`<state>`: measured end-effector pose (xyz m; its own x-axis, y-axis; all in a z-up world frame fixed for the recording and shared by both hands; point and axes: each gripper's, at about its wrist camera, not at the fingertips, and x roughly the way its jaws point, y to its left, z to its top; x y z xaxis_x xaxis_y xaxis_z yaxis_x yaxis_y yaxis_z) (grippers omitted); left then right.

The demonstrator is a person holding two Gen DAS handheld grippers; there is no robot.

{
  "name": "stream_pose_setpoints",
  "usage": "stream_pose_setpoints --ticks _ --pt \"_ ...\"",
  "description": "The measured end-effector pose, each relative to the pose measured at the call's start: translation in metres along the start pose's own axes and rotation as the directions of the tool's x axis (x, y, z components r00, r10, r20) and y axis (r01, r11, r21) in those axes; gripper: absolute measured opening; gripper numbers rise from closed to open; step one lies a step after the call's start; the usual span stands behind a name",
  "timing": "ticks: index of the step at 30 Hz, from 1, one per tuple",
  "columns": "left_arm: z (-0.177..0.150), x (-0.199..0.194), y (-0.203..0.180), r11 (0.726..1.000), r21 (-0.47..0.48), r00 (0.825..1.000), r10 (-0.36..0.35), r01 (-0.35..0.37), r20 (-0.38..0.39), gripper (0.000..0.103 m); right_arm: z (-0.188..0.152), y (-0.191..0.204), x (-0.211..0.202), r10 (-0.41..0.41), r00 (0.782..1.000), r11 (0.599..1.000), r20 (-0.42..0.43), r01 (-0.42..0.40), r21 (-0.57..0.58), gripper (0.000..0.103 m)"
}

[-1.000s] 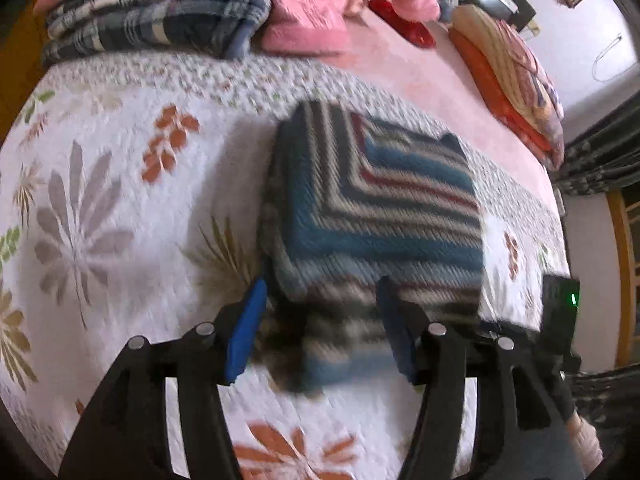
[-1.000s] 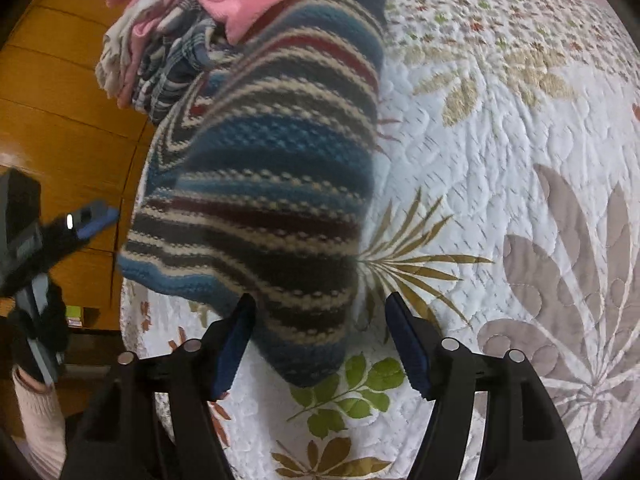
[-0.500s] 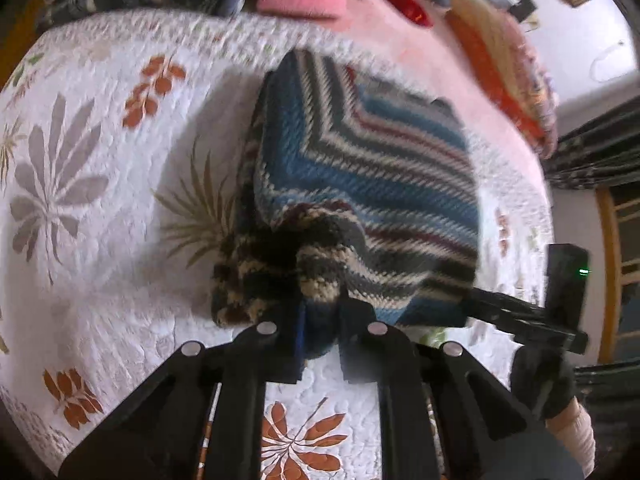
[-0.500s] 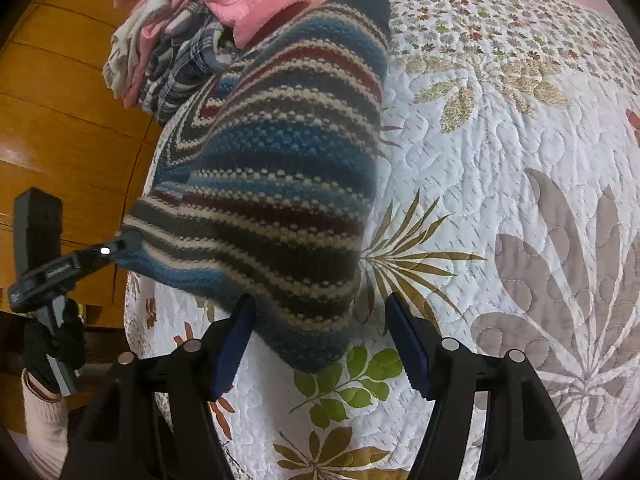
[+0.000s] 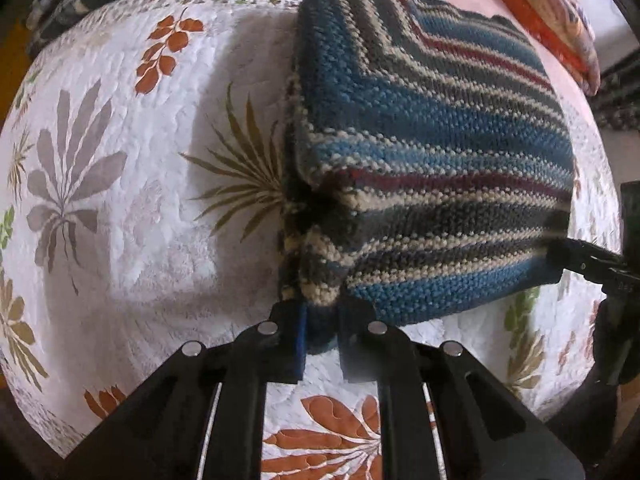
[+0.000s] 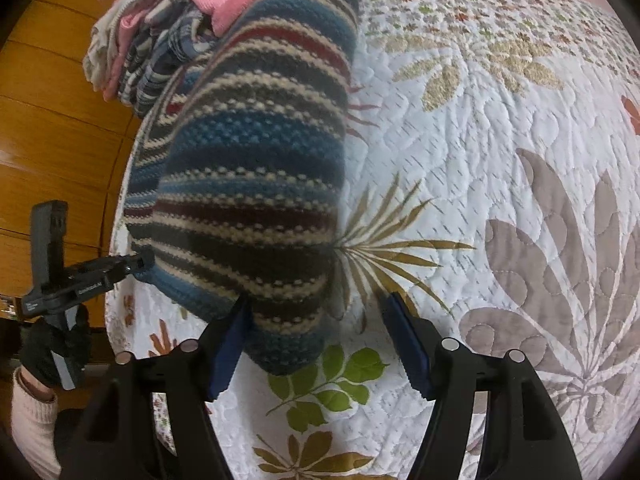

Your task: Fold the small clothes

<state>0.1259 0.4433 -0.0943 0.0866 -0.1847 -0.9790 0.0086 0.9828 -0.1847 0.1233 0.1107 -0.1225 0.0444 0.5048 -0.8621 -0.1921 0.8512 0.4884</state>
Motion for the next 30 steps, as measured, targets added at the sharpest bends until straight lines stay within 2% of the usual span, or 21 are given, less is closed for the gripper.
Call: stream_pose_setpoints --ticks 2,3,4,5,7,9,12,13,14,16,20,24,28,30 --pt "0.000 -0.005 0.002 1.000 -0.003 1.000 -0.026 0.026 0.003 0.016 -0.001 -0.001 0.002 -0.003 1.000 1.000 -0.005 0.003 -0.003 0.069" --pt "0.000 -0.010 0.005 0.998 -0.012 0.998 -0.063 0.063 0.006 0.018 -0.001 -0.001 0.002 -0.004 1.000 1.000 -0.007 0.004 -0.004 0.069" --pt "0.000 -0.014 0.009 0.995 -0.019 0.995 -0.095 0.095 0.005 0.022 -0.003 -0.002 0.001 -0.003 1.000 1.000 -0.008 0.003 -0.005 0.069" --pt "0.001 -0.020 0.013 0.990 -0.028 0.990 -0.141 0.141 0.005 0.033 -0.002 -0.001 -0.001 0.000 1.000 1.000 -0.009 0.000 -0.007 0.069" --pt "0.003 -0.039 0.022 0.978 -0.042 0.978 -0.203 0.205 0.054 0.048 0.000 0.001 -0.006 0.005 1.000 1.000 -0.007 -0.005 -0.015 0.069" --pt "0.006 -0.055 0.031 0.970 -0.068 0.967 -0.226 0.234 0.115 0.053 0.003 0.003 -0.016 0.020 1.000 1.000 0.005 -0.020 -0.010 0.069" --pt "0.013 -0.070 0.042 0.932 -0.116 0.928 -0.317 0.343 0.198 0.064 0.009 0.002 -0.028 0.064 0.997 0.998 0.036 -0.065 0.012 0.069" --pt "0.018 -0.071 0.043 0.924 -0.121 0.918 -0.334 0.364 0.214 0.072 0.011 0.001 -0.032 0.078 0.996 0.997 0.045 -0.079 0.020 0.069" --pt "0.022 -0.070 0.041 0.918 -0.121 0.912 -0.345 0.377 0.223 0.074 0.013 0.000 -0.035 0.093 0.994 0.995 0.055 -0.095 0.029 0.069" --pt "0.035 -0.062 0.032 0.926 -0.118 0.920 -0.331 0.360 0.208 0.074 0.015 -0.003 -0.039 0.108 0.992 0.993 0.064 -0.111 0.038 0.069" --pt "0.053 -0.040 0.019 0.961 -0.096 0.955 -0.241 0.260 0.174 0.074 0.015 -0.013 -0.040 0.105 0.992 0.993 0.066 -0.108 0.043 0.069" --pt "0.071 -0.017 0.030 0.971 -0.100 0.970 -0.202 0.217 0.138 0.074 0.017 -0.022 -0.038 0.111 0.992 0.992 0.061 -0.114 0.052 0.070" --pt "0.088 -0.005 0.035 0.942 -0.095 0.941 -0.307 0.321 0.140 0.074 0.019 -0.029 -0.037 0.140 0.988 0.988 0.061 -0.143 0.059 0.071" --pt "0.095 0.004 0.036 0.939 -0.086 0.938 -0.320 0.332 0.134 0.074 0.026 -0.026 -0.037 0.148 0.986 0.987 0.075 -0.152 0.045 0.072"
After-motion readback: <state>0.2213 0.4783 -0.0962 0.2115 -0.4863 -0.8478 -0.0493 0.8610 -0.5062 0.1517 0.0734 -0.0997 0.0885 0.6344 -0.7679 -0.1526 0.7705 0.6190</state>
